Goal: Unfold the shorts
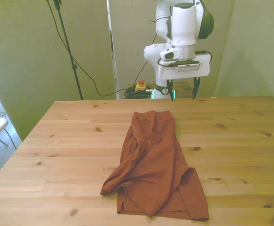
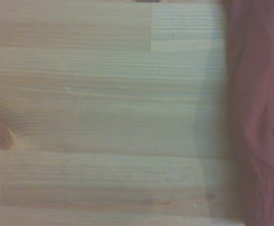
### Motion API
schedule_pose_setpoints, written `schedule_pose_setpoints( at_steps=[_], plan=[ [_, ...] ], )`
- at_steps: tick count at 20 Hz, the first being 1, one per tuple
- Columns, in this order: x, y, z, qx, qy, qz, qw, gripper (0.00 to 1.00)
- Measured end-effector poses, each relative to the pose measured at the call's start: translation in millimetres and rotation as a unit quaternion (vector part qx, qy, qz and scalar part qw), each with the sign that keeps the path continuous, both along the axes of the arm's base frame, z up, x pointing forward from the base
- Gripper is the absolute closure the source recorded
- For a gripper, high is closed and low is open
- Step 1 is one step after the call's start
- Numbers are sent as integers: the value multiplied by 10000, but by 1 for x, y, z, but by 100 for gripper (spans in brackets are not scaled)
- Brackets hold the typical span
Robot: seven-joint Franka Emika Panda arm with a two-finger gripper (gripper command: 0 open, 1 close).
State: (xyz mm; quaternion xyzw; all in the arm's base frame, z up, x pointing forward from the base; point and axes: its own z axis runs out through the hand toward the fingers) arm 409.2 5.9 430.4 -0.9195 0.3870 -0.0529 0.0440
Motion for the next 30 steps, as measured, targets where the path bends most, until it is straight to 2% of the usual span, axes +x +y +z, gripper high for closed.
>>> schedule_pose_setpoints(
  at_steps=[4, 9, 12, 15, 18, 23, 26, 27, 30],
  plan=[
    [3, -13, 5, -23, -53, -160, 9999, 0],
    [28, -100, 28, 138, -216, -686, 9973, 0],
    [47, -157, 14, 337, 3, -860, 9957, 0],
    [54, -204, -5, 812, 384, -809, 9927, 0],
    [48, -239, -22, 1310, 741, -698, 9861, 0],
    [50, -258, -45, 1722, 940, -564, 9789, 0],
    [54, -252, -59, 2154, 1059, -283, 9704, 0],
    [55, -249, -62, 2256, 1117, -186, 9676, 100],
    [59, -241, -71, 2452, 1212, 42, 9619, 100]
  ],
)
